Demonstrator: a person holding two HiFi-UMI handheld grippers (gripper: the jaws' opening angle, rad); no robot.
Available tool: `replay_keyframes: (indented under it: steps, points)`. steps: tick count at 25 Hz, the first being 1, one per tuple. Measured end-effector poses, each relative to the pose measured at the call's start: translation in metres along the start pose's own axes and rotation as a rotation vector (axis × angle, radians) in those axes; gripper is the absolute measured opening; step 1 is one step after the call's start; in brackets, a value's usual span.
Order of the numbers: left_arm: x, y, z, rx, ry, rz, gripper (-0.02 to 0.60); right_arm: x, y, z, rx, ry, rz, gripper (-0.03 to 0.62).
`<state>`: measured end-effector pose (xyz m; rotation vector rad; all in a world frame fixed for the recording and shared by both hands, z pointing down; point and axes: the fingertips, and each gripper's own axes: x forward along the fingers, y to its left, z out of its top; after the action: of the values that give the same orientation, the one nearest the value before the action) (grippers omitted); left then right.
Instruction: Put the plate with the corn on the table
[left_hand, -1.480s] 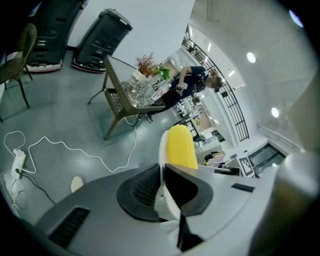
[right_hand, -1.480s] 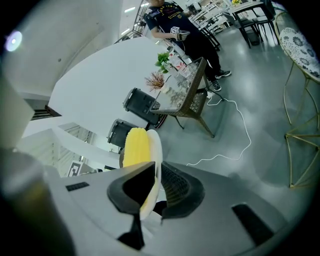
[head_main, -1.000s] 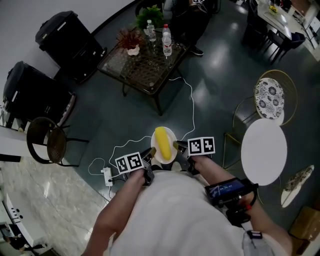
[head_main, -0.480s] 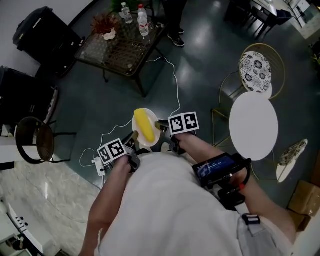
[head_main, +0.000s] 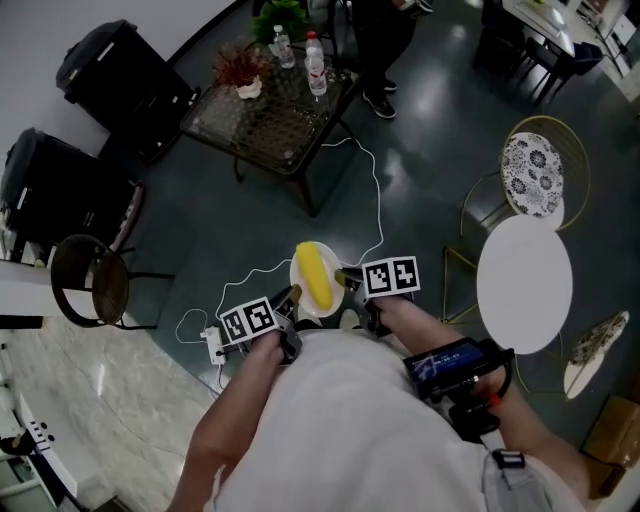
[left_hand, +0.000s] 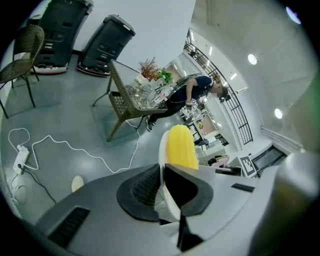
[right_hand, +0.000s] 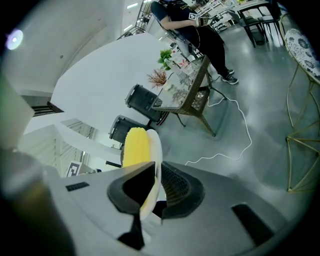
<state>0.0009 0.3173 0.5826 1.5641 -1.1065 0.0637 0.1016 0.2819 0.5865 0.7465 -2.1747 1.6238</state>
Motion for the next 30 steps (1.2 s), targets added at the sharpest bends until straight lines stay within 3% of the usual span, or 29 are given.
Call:
replay_keyframes:
  steps: [18, 30]
  points:
    - [0.009, -0.012, 0.006, 0.041, 0.025, 0.021, 0.034, -0.011, -0.003, 0.01, 0.026, -0.026, 0.024, 0.044]
    - [0.025, -0.003, 0.012, 0.031, 0.06, 0.01, 0.034, -0.004, -0.014, 0.016, 0.043, -0.03, -0.003, 0.044]
